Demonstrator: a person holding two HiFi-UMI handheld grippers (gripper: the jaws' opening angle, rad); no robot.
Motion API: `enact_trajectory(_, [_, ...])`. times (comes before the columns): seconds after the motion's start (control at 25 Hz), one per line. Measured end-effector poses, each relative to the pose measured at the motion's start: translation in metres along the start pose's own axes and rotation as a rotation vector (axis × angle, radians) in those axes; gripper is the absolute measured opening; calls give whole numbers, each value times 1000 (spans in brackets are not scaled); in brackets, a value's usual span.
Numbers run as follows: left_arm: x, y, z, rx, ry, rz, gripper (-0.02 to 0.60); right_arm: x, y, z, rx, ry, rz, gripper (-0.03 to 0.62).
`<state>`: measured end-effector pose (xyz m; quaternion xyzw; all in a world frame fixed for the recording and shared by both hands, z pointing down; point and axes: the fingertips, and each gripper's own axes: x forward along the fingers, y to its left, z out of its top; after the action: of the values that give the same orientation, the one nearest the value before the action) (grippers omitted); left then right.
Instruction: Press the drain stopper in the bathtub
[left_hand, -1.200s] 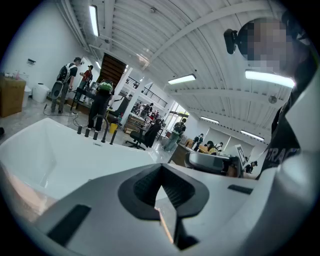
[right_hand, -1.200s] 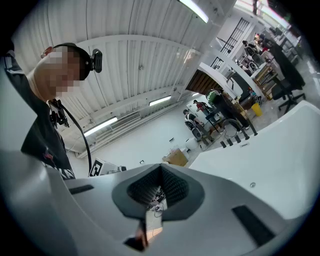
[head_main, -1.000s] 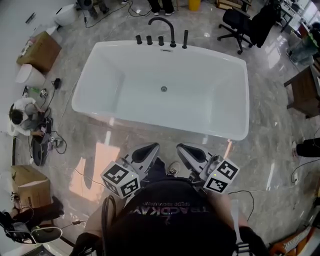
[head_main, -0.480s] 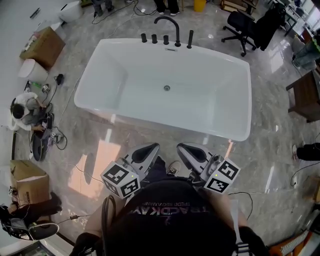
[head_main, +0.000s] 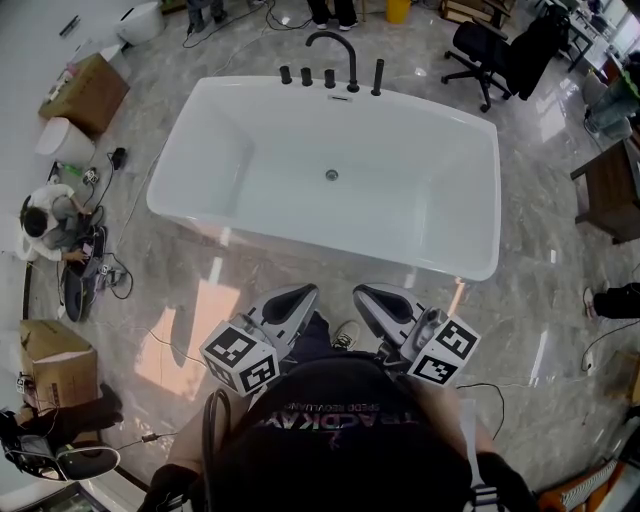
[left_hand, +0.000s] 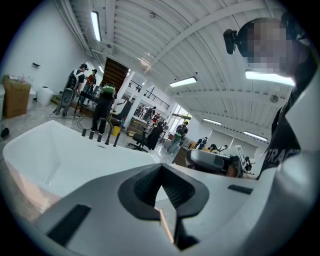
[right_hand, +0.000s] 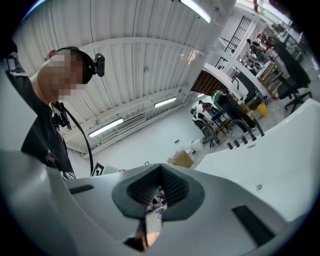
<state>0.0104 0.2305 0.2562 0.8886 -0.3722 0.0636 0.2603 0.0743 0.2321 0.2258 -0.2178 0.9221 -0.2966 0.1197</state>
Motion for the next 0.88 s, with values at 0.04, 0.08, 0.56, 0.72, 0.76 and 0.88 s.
enact_trajectory(0.04, [1,-1,0,1,2,0,8,-1,0,0,-1,-1,0,11])
enact_trajectory(0.08, [2,-2,0,2,4,-1,8,-2,-1,1,-2,-2,-1,11])
enact_trajectory(0.56, [20,-4,-9,5,49,-29,8,-23,-16,-4,1,-13,-61,11])
enact_trajectory(0.72, [27,-5,-7,13,50,-39,8,-29,-21,-2,-10,-12,-83,11])
enact_trajectory(0.76, [30,-5,-5,18,46,-40,8,-30,-23,-1,-16,-11,-87,11])
enact_trajectory(0.88, [34,-6,4,40,34,-40,8,-30,-26,5,-37,-9,-93,11])
